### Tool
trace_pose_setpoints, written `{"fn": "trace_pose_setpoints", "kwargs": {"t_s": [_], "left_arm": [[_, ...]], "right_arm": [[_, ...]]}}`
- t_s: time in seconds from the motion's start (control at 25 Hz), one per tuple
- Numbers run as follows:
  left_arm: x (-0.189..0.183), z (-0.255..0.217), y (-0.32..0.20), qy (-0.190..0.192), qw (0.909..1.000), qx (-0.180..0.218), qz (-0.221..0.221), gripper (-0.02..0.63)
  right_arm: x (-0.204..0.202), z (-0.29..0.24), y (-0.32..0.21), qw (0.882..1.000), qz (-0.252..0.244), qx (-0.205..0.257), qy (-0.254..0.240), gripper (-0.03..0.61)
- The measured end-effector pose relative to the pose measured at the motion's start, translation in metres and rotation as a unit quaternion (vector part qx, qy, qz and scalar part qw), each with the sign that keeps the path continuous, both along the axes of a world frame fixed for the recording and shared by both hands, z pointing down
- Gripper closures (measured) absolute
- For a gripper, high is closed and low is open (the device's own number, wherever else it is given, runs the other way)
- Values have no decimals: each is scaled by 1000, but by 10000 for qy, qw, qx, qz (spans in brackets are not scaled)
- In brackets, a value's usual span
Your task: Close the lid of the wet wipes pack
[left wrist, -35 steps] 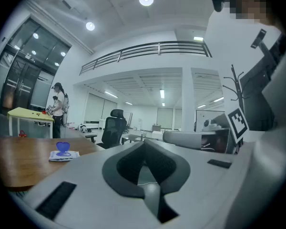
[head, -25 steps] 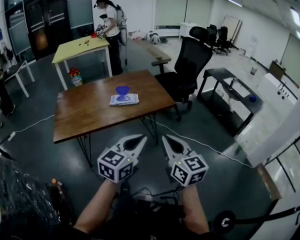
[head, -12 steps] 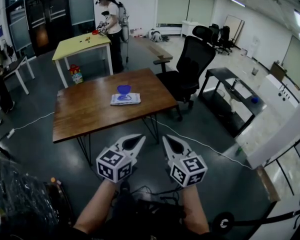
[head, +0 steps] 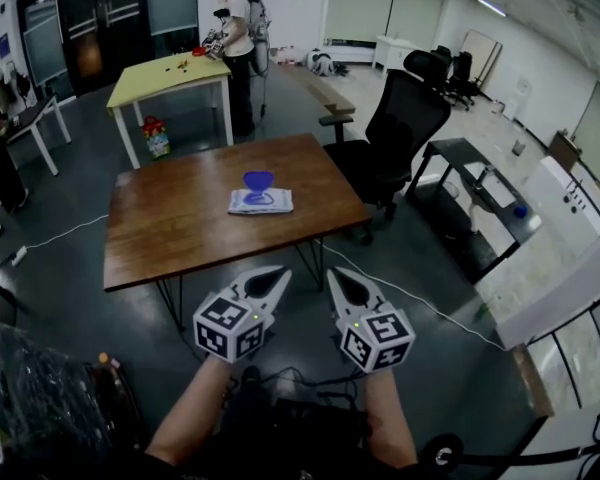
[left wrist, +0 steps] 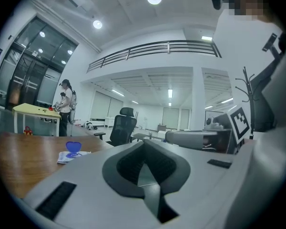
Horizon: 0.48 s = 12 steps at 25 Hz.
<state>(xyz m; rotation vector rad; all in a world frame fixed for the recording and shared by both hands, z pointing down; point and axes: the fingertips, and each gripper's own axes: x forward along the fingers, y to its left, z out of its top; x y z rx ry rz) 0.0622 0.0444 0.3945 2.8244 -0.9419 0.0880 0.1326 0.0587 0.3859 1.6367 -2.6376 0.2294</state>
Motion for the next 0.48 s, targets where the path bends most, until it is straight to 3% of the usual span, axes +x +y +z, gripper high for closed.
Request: {"fn": "trace_pose_setpoints", "kwargs": {"t_s": [0.48], "left_arm": [[-41,4,-122,106,9998,-148,17,618]], "right_arm": [[-46,1,-116,9998,-56,-129,128,571]]}}
